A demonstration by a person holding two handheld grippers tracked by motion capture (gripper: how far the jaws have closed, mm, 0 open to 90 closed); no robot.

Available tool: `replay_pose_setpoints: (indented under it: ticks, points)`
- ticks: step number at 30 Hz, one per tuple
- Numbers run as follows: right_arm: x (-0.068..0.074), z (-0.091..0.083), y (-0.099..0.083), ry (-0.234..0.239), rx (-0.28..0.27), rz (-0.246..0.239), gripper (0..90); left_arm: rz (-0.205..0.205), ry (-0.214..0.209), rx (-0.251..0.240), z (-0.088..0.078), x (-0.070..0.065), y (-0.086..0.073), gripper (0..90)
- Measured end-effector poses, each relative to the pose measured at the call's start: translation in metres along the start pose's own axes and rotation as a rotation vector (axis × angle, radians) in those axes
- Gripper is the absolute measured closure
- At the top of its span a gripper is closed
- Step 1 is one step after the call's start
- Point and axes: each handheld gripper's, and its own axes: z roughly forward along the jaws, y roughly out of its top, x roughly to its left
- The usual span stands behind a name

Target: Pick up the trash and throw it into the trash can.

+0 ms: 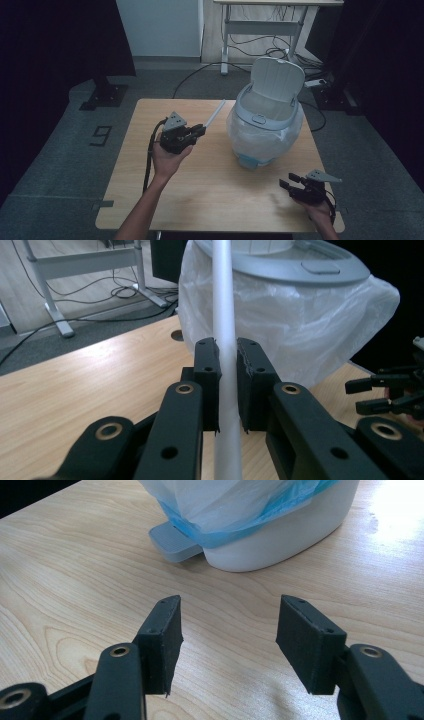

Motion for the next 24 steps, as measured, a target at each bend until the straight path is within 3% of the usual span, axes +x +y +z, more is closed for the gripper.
replay_pose_setpoints:
  ticks: [24]
  points:
    - [0.002, 0.005, -0.003, -0.003, 0.031, -0.016, 42.8, 0.011, -0.030, 0.006, 0.009, -0.004, 0.028, 80.4]
